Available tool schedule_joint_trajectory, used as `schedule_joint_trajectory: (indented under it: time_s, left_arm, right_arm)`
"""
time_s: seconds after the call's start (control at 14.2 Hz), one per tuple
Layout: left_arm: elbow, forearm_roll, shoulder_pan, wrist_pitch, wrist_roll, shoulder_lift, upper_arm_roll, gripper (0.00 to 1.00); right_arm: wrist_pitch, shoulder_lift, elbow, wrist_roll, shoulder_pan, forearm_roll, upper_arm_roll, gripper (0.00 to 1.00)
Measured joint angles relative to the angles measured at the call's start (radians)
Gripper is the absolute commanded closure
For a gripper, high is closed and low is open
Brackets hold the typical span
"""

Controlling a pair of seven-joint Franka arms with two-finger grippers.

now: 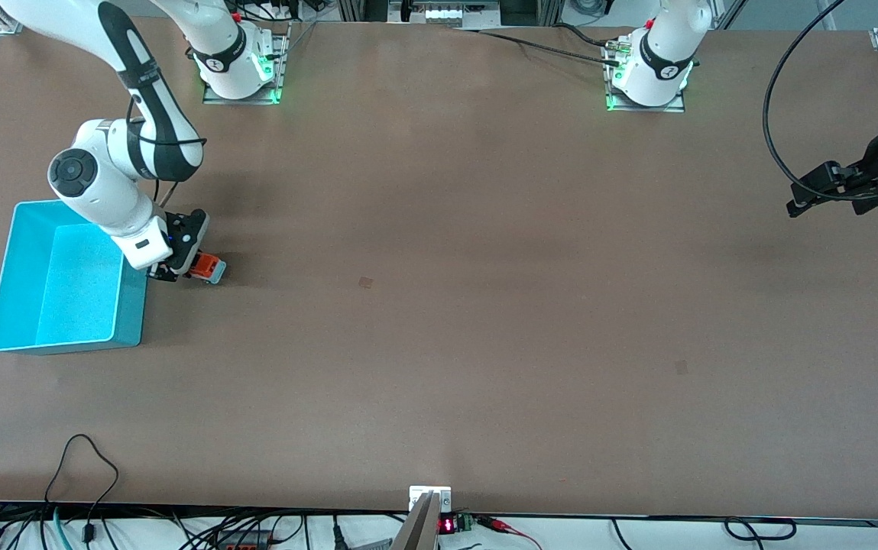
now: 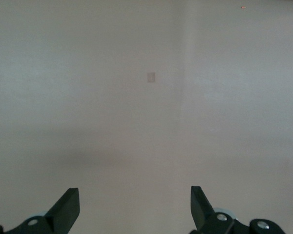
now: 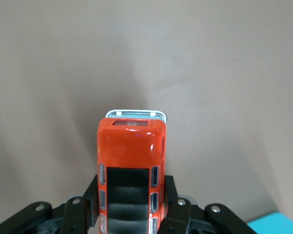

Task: Wind up bus and store in blue box
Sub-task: 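Lift the bus with the right gripper and lower it into the cyan box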

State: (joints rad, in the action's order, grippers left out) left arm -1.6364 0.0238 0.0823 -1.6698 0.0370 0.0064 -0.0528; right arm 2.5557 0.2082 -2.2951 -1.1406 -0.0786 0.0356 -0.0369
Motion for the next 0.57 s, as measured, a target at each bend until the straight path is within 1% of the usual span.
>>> schedule_joint_trajectory:
  time_s: [0.14, 0.28, 0.42, 0.57]
  left_arm:
    - [-0.002, 0.0, 0.002, -0.007, 0.0, 0.001, 0.0, 0.0]
    - [-0.004, 0.0, 0.009, -0.018, 0.0, 0.002, 0.0, 0.0]
    - [-0.005, 0.0, 0.014, -0.02, 0.0, 0.003, 0.0, 0.0]
    - [-0.005, 0.0, 0.016, -0.022, 0.0, 0.004, 0.0, 0.0]
  right_arm:
    - [-0.087, -0.05, 0.033, 0.157, -0.011, 0.0, 0.0, 1.0]
    - [-0.175, -0.083, 0.073, 0.279, 0.001, -0.001, -0.014, 1.0]
    - [-0.283, -0.099, 0.126, 0.456, 0.044, -0.002, -0.026, 1.0]
    - [-0.361, -0.105, 0.174, 0.606, 0.101, -0.003, -0.036, 1.0]
